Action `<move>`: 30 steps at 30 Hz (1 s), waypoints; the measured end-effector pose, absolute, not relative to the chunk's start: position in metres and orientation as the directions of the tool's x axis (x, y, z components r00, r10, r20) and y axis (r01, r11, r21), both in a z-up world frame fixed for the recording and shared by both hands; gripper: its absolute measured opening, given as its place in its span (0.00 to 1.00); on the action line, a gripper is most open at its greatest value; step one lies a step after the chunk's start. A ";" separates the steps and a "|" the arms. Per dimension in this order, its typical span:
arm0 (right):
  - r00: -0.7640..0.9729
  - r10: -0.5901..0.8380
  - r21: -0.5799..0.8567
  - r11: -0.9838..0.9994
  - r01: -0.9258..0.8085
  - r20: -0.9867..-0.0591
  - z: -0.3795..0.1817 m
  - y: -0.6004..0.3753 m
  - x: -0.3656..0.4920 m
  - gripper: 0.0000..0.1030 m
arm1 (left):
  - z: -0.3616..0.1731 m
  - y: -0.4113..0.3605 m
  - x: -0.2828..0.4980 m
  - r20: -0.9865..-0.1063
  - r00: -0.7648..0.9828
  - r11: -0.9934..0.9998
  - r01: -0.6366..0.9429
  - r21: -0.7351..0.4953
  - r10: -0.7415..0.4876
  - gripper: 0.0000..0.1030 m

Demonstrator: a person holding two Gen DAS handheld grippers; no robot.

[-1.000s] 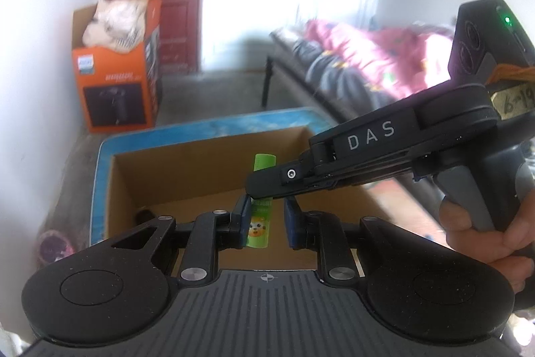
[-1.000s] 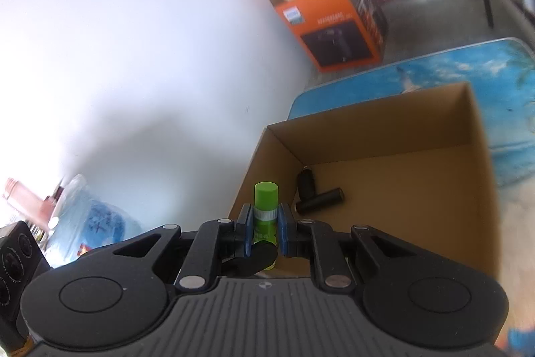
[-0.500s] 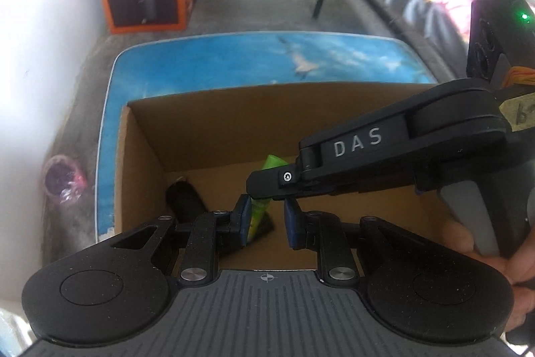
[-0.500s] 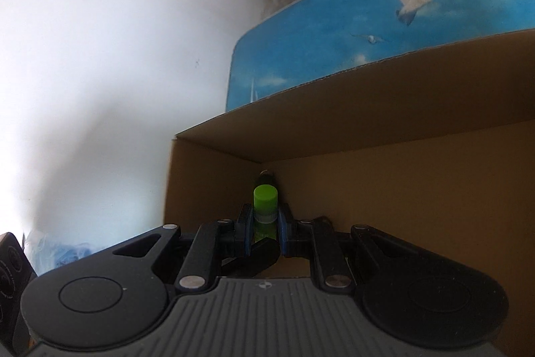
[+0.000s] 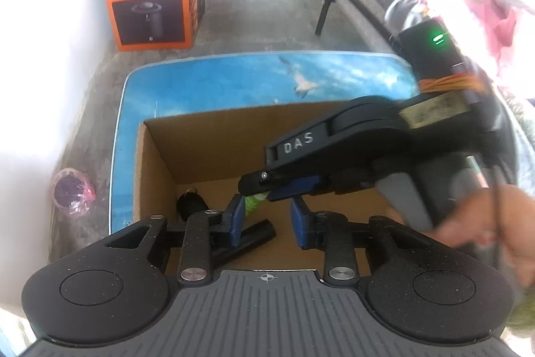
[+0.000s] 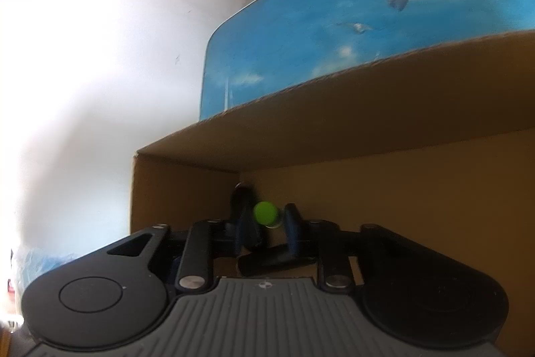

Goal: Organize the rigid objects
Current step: 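Carry the green tube into the box and open the right gripper, then move the right gripper back to the pink dish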

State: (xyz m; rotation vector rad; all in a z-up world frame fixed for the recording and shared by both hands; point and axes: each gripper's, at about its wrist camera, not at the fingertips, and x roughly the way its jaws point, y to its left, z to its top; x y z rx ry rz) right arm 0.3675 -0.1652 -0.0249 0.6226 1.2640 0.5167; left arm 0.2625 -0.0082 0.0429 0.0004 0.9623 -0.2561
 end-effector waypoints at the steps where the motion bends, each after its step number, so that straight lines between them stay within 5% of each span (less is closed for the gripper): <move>1: 0.237 0.664 0.681 0.732 -0.013 -0.709 -0.024 -0.167 0.368 0.36 | 0.047 -0.008 0.259 -0.802 0.554 0.969 0.217 -0.117 -0.221 0.30; 4: 0.255 0.661 0.684 0.730 0.001 -0.706 -0.024 -0.171 0.368 0.48 | 0.061 -0.006 0.246 -0.778 0.582 0.966 0.223 -0.127 -0.237 0.34; 12: 0.298 0.690 0.719 0.695 -0.016 -0.660 0.004 -0.197 0.339 0.50 | 0.090 0.000 0.203 -0.735 0.621 0.956 0.260 -0.136 -0.273 0.37; 18: 0.381 0.731 0.737 0.656 -0.163 -0.567 0.060 -0.247 0.264 0.50 | 0.105 0.003 0.140 -0.652 0.683 0.936 0.327 -0.128 -0.328 0.55; 24: 0.496 0.704 0.691 0.677 -0.252 -0.508 0.082 -0.304 0.163 0.50 | 0.077 -0.008 0.086 -0.625 0.681 0.912 0.386 -0.137 -0.381 0.72; 30: 0.567 0.605 0.640 0.749 -0.168 -0.559 0.030 -0.329 0.100 0.50 | 0.026 -0.043 0.055 -0.673 0.566 0.853 0.481 -0.200 -0.477 0.78</move>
